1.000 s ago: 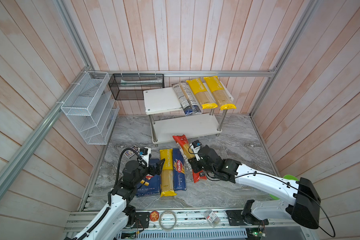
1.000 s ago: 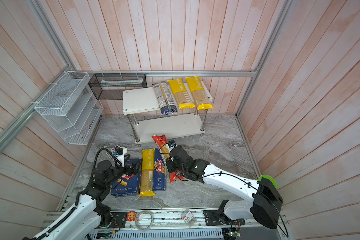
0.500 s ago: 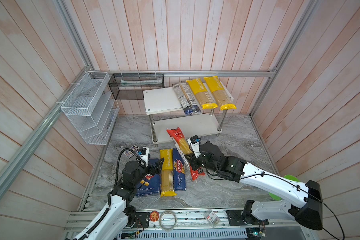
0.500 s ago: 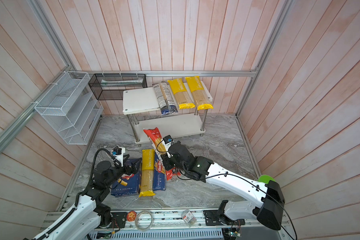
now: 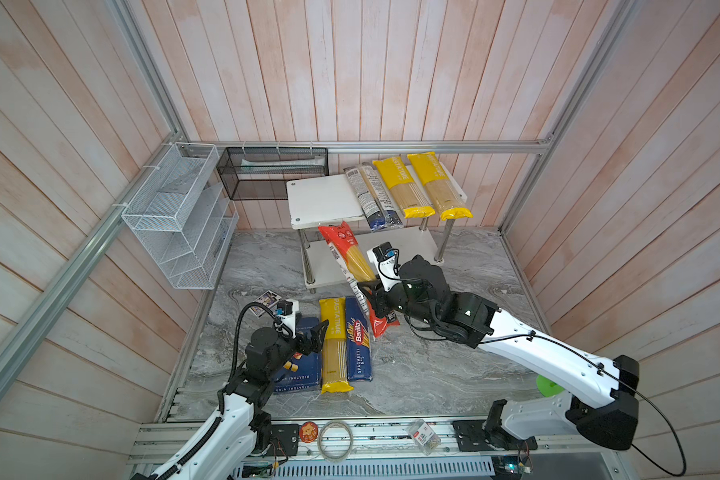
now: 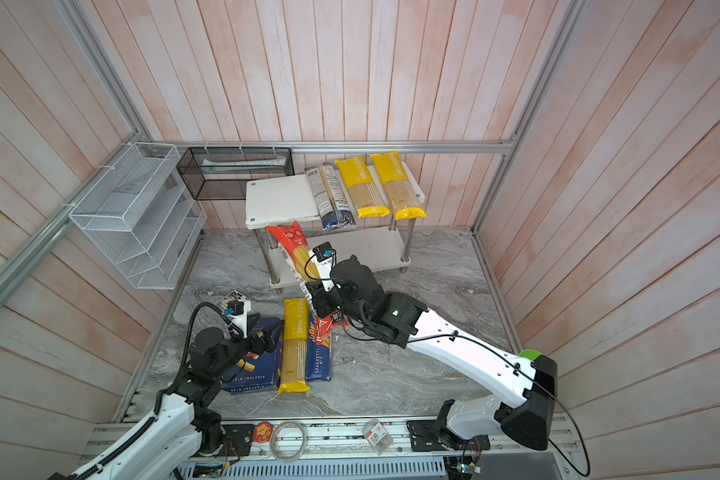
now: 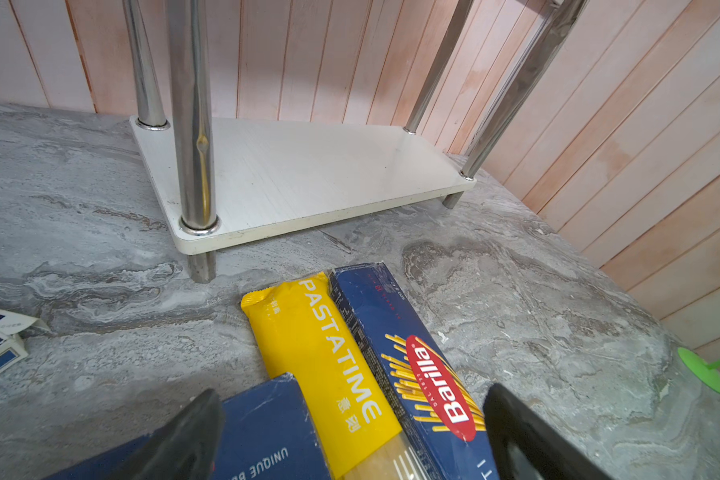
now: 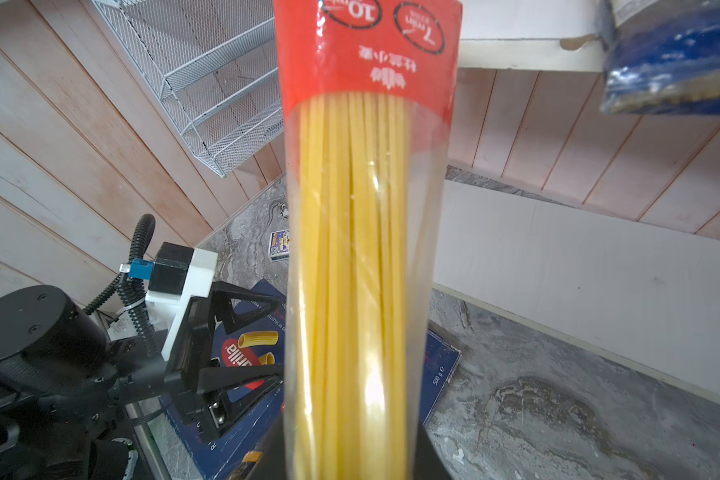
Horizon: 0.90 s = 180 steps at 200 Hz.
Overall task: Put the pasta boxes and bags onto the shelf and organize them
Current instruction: 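Lift the red-and-yellow bag upright with the right gripper toward the shelf, then raise the held red bag onto the top shelf beside the white-labelled bag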
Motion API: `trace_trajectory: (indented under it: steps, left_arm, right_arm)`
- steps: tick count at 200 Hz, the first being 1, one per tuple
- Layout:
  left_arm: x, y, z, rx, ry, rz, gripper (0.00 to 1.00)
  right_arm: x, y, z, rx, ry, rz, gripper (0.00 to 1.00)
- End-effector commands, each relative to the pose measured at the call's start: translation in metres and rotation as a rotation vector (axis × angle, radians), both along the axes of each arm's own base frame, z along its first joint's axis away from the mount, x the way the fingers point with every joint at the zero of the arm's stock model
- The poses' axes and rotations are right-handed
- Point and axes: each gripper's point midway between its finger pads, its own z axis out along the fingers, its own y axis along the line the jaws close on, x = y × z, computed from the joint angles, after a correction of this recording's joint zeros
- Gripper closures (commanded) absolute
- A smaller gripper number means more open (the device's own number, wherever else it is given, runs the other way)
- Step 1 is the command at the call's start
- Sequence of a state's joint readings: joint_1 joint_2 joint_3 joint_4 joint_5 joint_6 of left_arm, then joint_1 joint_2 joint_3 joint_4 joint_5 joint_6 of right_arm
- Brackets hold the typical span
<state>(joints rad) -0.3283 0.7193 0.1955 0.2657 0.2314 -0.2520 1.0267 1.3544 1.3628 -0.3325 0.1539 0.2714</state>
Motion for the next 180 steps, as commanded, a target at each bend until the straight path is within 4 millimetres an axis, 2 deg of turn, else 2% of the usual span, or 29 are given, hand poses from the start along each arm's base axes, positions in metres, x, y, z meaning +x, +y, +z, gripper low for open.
trace_trajectory:
  steps: [1,88,180]
  left_arm:
    - [-0.002,-0.004,0.001,-0.010,-0.014,-0.026,0.00]
    - [-0.003,-0.007,0.000,-0.009,-0.012,-0.042,0.00]
    - [-0.002,-0.008,0.000,-0.008,-0.009,-0.046,0.00]
  right_arm:
    - [0.008,0.007,0.070,0.143,-0.143,-0.015,0.77]
    - [0.034,0.027,0.119,0.144,-0.236,-0.057,0.77]
    - [0.078,0.036,0.142,0.148,-0.268,-0.089,0.78]
